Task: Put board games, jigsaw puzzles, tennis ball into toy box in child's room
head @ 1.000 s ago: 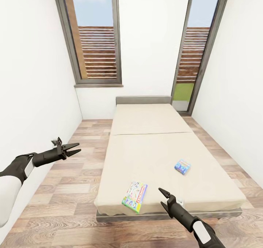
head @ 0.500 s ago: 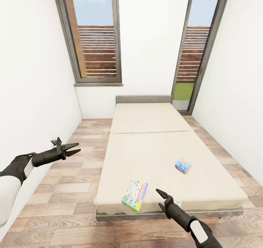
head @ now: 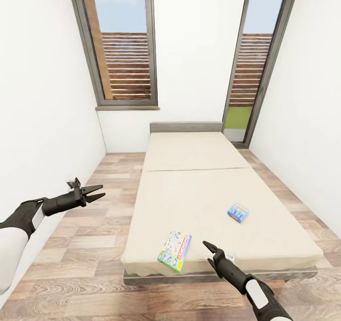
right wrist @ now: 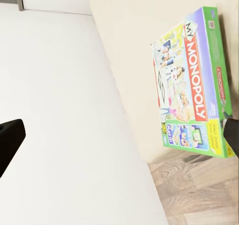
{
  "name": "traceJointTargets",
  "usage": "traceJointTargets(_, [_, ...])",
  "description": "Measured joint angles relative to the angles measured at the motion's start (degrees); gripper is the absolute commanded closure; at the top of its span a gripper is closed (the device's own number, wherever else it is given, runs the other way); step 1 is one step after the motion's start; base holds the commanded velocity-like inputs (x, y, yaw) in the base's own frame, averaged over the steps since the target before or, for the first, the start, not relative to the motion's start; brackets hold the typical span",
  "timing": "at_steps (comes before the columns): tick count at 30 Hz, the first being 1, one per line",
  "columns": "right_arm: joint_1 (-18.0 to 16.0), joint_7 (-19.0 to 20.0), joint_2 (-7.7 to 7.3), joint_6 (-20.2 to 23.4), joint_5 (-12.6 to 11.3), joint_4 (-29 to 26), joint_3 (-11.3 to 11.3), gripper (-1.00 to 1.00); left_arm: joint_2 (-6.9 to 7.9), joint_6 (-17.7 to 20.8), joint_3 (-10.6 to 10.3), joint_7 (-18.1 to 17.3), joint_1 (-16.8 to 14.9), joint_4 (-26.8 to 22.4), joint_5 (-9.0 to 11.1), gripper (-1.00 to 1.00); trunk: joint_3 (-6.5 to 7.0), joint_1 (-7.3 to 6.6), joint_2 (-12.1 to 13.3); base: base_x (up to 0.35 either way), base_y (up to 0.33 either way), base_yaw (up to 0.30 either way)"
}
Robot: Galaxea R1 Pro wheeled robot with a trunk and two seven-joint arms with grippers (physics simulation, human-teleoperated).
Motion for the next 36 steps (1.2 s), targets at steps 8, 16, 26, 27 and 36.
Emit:
traceJointTargets(8, [-0.02,-4.25,0.47,-2.35,-0.12,0.43,2.38,-1.00,-0.06,-0.01,0.04,0.09,0.00,-0.01,-0.04,-1.00,-1.44,1.76,-3.21,0.000,0.000,0.000])
traceJointTargets(16, [-0.02,-4.71,0.47,-2.16,-0.42,0.49,3.72,-1.00,-0.07,-0.03,0.04,0.09,0.00,0.00,0.00,-1.00,-2.87,3.52,-6.42,0.000,0.000,0.000])
traceJointTargets(26, [-0.02,-4.73,0.43,-2.60,-0.52,0.65,3.78,-1.00,-0.07,0.01,0.00,-0.09,0.00,-0.02,0.01,-1.00,-4.67,5.71,-10.43,0.000,0.000,0.000])
traceJointTargets(27, [-0.02,-4.75,0.48,-2.66,-0.57,0.71,3.79,-1.00,-0.07,0.02,-0.02,-0.12,0.00,-0.01,0.01,-1.00,-4.85,5.93,-10.83,0.000,0.000,0.000])
traceJointTargets(36, [0.17,-4.67,0.65,-2.37,-0.88,5.63,3.68,-1.00,0.00,-0.01,-0.03,-0.34,0.00,-0.04,0.02,-1.00,-6.47,7.91,-14.44,0.000,0.000,0.000])
